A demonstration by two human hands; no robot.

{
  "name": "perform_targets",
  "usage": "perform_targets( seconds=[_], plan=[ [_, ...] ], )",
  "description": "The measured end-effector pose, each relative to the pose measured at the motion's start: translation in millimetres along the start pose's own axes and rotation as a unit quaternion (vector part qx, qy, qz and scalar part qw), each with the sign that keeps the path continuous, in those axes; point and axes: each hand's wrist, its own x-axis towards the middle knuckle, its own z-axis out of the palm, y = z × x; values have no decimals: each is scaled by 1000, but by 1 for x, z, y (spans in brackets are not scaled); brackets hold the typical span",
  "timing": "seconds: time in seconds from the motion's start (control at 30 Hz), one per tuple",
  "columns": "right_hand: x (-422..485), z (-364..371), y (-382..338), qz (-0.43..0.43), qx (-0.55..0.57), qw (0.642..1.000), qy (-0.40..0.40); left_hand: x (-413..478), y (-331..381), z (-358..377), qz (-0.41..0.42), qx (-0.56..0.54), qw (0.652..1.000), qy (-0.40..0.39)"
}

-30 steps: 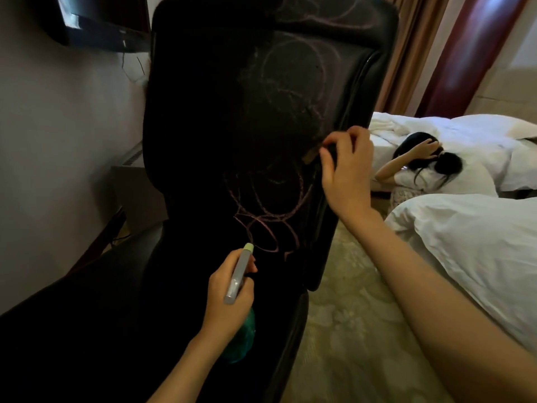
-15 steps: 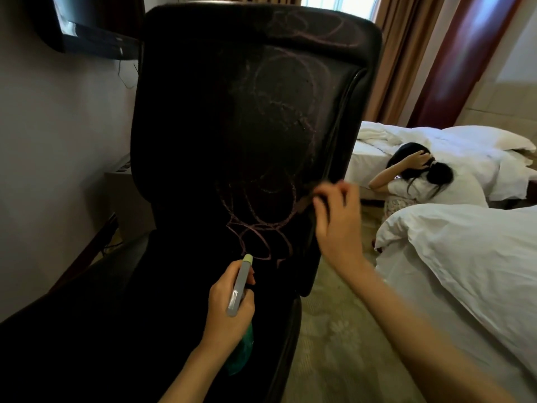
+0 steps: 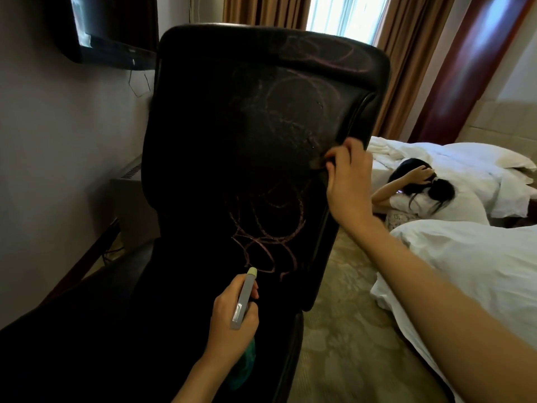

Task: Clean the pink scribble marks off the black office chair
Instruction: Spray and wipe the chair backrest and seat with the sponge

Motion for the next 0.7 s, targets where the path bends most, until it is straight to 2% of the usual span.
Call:
perform_targets(
  seconds=[0.1,0.2,0.27,0.43,0.5,0.57,0.63,0.7],
  plan=[
    [-47,5,-1,-56,-24,997,-39,0,0,0,7,2,1000,3],
    [-67,2,-5,-75,-32,992,-95,0,-2,2,10,4,1000,7],
    [-48,-12,-8,-84,-20,992,-91,0,-2,2,2,-6,1000,7],
    [78,-51,-11,-43,-30,998,20,1,0,0,-9,-9,1000,7],
    [122,-56,-6,-35,-82,996,4,1,-2,1,-11,9,1000,11],
    [138,-49,1,-41,-140,988,-49,2,-3,1,-18,16,1000,15],
    [126,-34,4,-57,-172,980,-78,2,-3,1,-27,12,999,18],
    [97,-19,5,-59,-173,981,-62,3,-4,0,-35,0,999,19]
  ],
)
